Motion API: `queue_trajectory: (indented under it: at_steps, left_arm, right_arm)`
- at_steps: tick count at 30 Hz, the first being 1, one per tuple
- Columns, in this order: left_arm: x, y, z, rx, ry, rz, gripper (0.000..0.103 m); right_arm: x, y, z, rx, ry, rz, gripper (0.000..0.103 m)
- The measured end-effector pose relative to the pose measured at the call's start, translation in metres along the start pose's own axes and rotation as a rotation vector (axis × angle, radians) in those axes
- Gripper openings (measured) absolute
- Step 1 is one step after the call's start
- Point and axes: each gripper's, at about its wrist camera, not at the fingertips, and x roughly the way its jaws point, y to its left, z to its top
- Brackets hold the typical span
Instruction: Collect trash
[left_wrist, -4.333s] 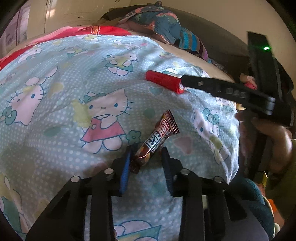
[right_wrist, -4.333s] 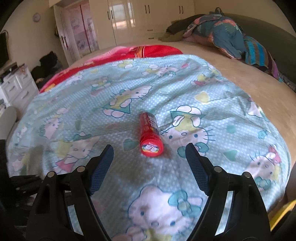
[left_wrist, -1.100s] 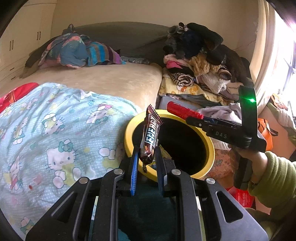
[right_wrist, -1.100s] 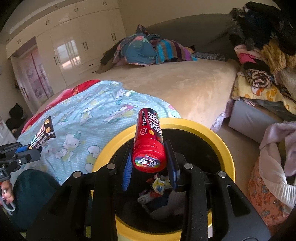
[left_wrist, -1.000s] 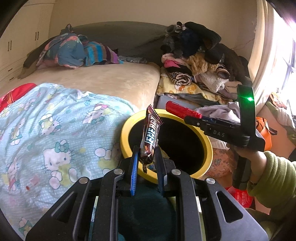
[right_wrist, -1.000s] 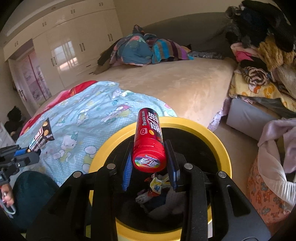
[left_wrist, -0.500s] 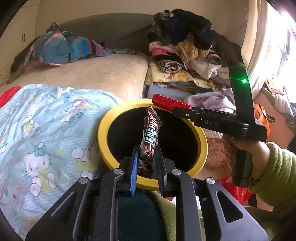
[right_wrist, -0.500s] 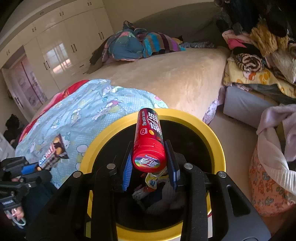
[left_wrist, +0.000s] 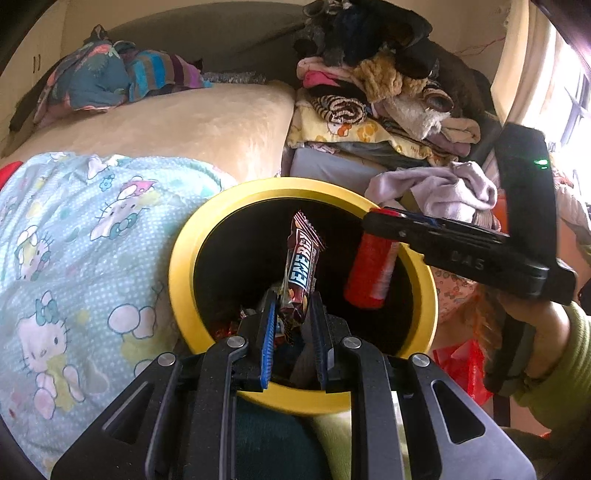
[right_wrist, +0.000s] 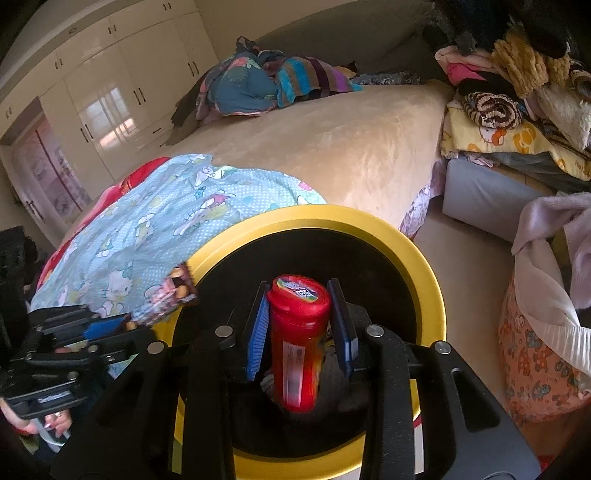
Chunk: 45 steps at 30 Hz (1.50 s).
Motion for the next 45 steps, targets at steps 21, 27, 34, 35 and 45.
queue_trajectory:
  at_steps: [21,27,34,35,45]
  left_arm:
    - [-0.027,0.018,0.004,-0.097,-0.059,0.086,0.096]
    - [-0.060,0.037,-0.003,-0.165,-0.101,0.167,0.097]
    - [-0.104,0.059,-0.021,-0.247,-0.156,0.250,0.097]
    - [-0.110,0.062,-0.024,-0.256,-0.163,0.262,0.097]
    - [-0.174,0.067,-0.056,-0.248,-0.295,0.408,0.097]
  right_arm:
    - [-0.043,0.008,0.003,0.018,-0.105,-0.061,0.085]
    - [-0.051,0.029,0.001,-0.019,-0.136,-0.065,0.092]
    - [-0.053,0.069,-0.004,-0.079,-0.172,-0.033,0.092]
    - [-0.054,0.075,-0.005,-0.088,-0.177,-0.027,0.092]
    - [-0.066,0.142,-0.021,-0.191,-0.273,0.019,0.092]
